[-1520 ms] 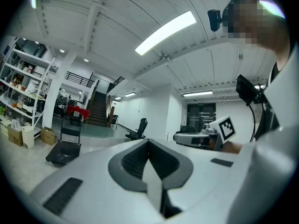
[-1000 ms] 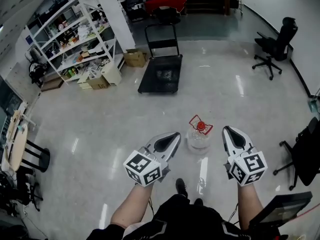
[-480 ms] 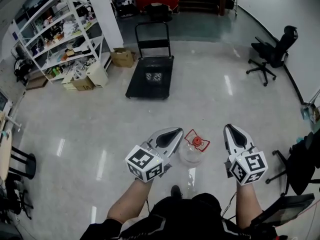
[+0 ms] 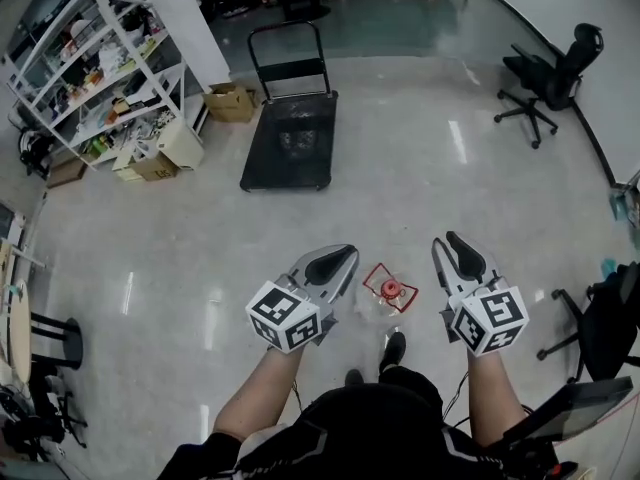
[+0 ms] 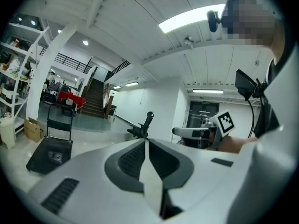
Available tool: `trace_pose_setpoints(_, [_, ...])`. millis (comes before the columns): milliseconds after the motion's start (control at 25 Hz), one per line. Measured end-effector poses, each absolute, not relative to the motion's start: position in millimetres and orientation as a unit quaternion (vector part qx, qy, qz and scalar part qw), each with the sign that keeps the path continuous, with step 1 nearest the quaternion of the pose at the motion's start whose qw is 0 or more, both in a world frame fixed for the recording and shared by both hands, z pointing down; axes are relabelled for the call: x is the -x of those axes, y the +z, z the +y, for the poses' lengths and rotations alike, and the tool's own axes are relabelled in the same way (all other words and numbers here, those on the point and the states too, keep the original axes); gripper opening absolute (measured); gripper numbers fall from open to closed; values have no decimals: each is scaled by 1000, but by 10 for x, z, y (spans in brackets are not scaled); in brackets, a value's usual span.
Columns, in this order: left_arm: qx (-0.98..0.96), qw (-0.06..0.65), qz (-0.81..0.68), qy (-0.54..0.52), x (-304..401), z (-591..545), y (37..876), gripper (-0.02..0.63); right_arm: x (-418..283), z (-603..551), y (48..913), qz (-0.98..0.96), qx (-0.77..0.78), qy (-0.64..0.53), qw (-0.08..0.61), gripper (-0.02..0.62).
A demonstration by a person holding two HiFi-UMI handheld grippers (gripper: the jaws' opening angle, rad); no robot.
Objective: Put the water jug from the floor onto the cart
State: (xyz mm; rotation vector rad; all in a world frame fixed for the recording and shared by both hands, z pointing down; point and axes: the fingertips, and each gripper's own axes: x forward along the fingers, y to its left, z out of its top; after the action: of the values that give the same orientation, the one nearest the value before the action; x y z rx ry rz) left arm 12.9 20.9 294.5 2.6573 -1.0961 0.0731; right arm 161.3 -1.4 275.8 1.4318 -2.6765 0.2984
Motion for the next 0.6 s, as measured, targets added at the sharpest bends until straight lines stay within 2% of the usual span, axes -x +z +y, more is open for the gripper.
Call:
trace_pose_setpoints(320, [-903, 171, -390, 60, -377, -575, 3357, 38, -1948, -776, 3192, -872, -465, 135, 67, 97])
trace_pose_setpoints(440, [-894, 199, -388, 102, -346, -765, 3863, 83, -1984, -909, 3704, -861, -470, 172, 94, 112])
trace_pose_setpoints(520, [-884, 236, -380, 137, -306, -848, 4335, 96, -2002, -928, 4135, -848, -474, 206, 117, 120])
trace_pose_setpoints(600, [-871, 276, -369, 171, -290, -932, 4856, 141, -2044, -952, 4604, -831, -481, 241, 140, 131])
